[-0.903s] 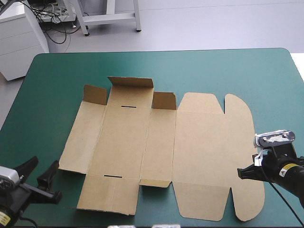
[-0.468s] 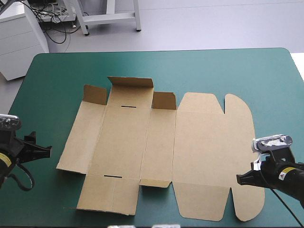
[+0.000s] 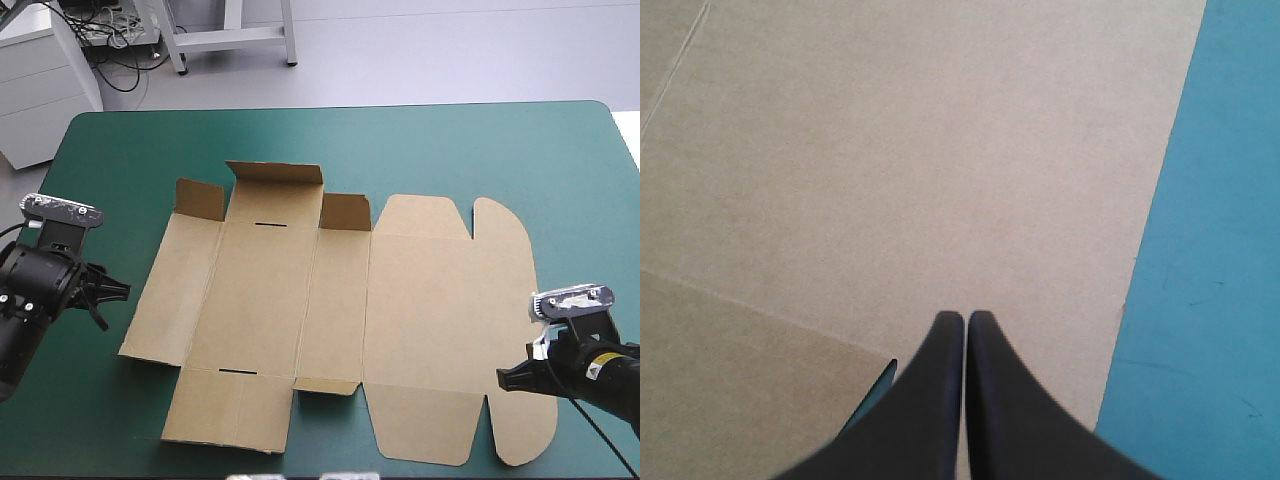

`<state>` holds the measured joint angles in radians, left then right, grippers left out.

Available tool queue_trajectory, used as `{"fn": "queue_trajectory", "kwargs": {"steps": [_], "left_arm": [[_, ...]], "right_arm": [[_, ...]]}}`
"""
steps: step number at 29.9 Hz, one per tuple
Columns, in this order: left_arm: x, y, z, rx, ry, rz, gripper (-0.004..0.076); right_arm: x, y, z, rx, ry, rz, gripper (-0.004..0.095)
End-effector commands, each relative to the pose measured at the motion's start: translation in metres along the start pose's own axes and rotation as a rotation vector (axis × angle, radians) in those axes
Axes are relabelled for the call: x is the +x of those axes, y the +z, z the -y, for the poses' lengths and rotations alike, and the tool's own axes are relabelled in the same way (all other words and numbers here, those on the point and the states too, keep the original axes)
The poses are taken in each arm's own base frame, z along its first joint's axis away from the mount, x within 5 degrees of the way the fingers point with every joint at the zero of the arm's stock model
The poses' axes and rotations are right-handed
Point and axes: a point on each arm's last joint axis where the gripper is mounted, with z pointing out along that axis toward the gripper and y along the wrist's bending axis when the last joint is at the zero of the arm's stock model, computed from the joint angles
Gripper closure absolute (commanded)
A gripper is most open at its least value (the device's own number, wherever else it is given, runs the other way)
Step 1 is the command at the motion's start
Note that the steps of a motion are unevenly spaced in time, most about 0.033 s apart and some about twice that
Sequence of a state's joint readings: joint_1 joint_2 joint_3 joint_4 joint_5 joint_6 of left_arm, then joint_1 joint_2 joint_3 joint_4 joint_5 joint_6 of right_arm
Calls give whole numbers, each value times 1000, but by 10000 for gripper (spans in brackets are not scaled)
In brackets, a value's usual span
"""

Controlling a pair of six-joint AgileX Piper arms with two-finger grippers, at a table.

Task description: Fold the box

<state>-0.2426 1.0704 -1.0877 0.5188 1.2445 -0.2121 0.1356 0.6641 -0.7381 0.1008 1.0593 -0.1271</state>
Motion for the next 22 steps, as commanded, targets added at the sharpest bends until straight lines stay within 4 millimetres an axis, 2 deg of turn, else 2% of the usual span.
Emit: {"fn": "queue_trajectory", "kwargs": {"steps": [1, 4, 11, 18, 22], "left_arm": [[-5, 11, -18, -83, -12, -68, 294], [-5, 30, -31, -36, -62, -133, 294], [-7, 75, -39, 294, -254, -196, 294], [-10, 122, -28, 526, -286, -331, 294], [-12, 139, -19, 694, -288, -386, 294]], "right_arm": [[-7, -6, 0, -2, 0, 52, 912], [-6, -6, -1, -7, 2, 39, 912], [-6, -6, -2, -19, -5, 40, 912], [-6, -6, -2, -22, -17, 39, 912], [-6, -6, -2, -22, -17, 39, 912]]}}
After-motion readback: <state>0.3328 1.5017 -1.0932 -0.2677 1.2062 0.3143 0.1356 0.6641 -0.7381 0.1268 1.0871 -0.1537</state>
